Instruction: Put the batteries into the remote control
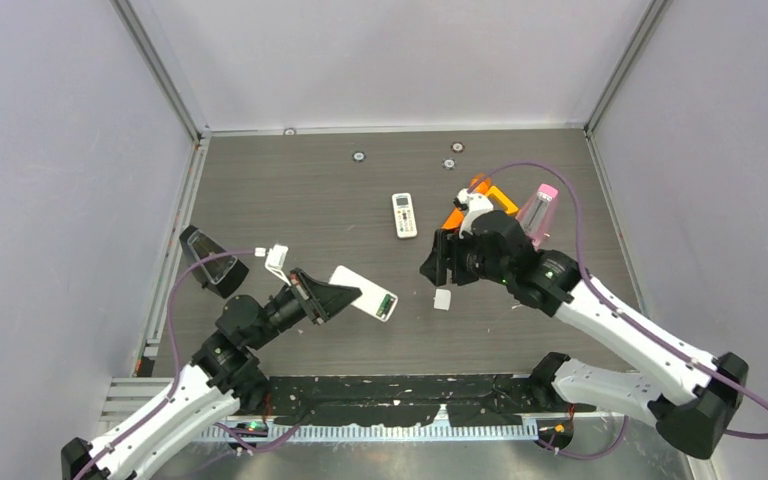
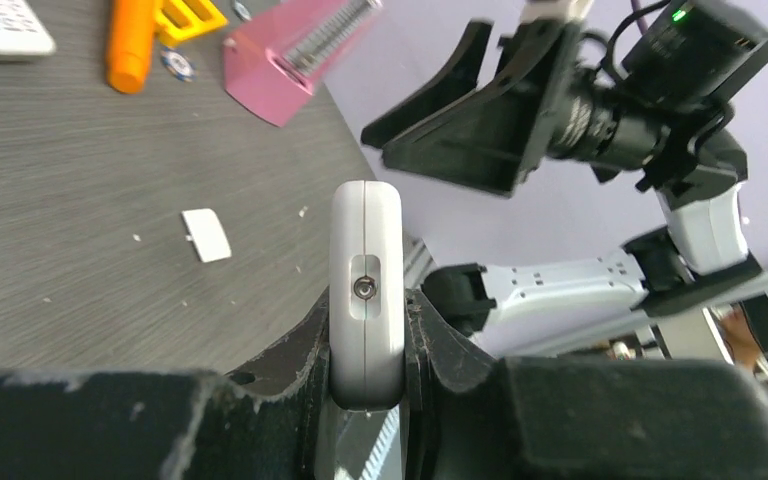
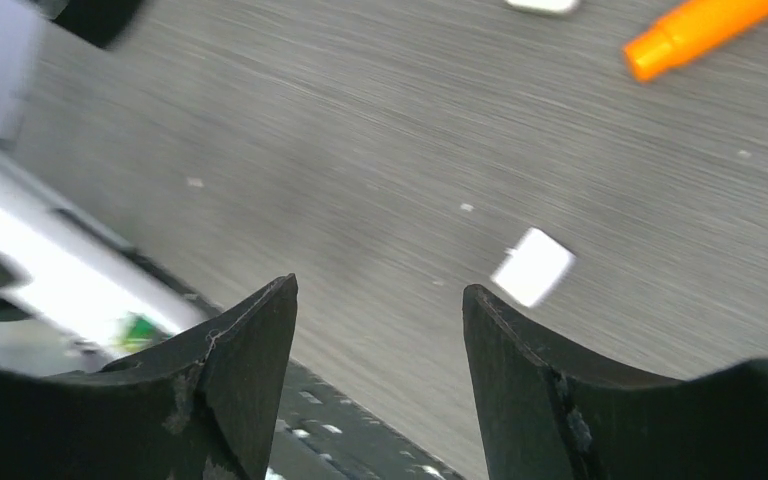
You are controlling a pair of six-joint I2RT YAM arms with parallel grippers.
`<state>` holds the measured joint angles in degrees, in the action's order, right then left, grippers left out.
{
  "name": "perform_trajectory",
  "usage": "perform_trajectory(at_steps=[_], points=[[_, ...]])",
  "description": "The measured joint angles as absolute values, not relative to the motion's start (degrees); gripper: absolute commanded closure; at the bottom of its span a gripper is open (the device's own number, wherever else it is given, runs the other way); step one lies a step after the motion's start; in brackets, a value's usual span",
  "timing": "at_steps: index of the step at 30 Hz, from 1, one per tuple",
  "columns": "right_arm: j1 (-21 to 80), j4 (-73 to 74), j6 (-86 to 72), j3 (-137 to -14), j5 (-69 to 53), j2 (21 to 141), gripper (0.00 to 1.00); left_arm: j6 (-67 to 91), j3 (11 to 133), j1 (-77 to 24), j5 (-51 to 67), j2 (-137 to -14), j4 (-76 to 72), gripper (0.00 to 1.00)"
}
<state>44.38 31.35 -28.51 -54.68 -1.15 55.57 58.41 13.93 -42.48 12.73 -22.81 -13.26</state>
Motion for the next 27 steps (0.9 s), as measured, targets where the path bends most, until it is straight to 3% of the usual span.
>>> perform_trajectory(at_steps=[8, 17, 27], points=[[43.66, 35.22, -11.92, -51.81, 0.01, 70.91, 0.34, 62.39, 13.26, -39.22, 6.50, -19.57, -5.72, 1.00], [43.66, 38.94, 10.48, -56.34, -1.30, 88.95, 0.36, 68.90, 11.44, -26.37, 15.62, -29.76, -5.17, 1.00], [43.64, 42.68, 22.90, -60.93, 0.60, 98.43, 0.36, 70.11, 10.39, -22.37, 22.50, -31.48, -7.92, 1.00]])
